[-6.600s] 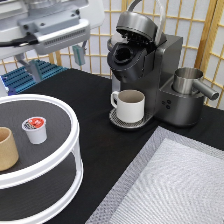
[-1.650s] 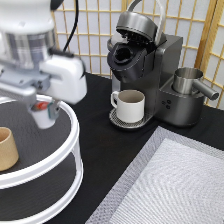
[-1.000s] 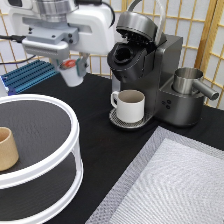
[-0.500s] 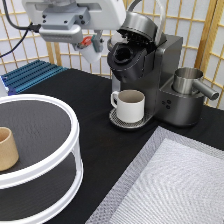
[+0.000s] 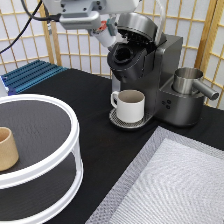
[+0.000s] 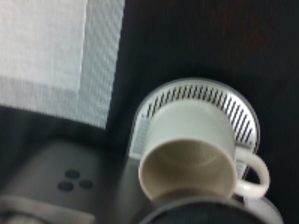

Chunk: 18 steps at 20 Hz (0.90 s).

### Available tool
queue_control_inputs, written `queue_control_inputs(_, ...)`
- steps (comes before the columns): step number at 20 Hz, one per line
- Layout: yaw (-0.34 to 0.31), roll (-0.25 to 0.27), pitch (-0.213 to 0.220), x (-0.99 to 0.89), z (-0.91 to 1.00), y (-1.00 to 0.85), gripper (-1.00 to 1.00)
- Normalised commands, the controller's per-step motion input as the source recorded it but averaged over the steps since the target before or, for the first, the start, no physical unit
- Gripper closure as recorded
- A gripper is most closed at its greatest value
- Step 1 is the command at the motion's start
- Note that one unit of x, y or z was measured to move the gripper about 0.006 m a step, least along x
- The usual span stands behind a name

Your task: Make coffee

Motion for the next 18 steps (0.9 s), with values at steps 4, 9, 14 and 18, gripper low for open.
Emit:
queue_control_inputs(4, -0.010, 0.040, 0.048, 0.08, 0.03, 0.65, 1.00)
queue_control_inputs(9, -0.050, 0.035, 0.055, 0.08, -0.02, 0.42, 1.00)
queue_control_inputs(14, -0.092, 0.050, 0.052, 0.01, -0.19, 0.13, 1.00)
queue_control_inputs(18, -0.124, 0.040, 0.049, 0.05, -0.16, 0.12, 1.00)
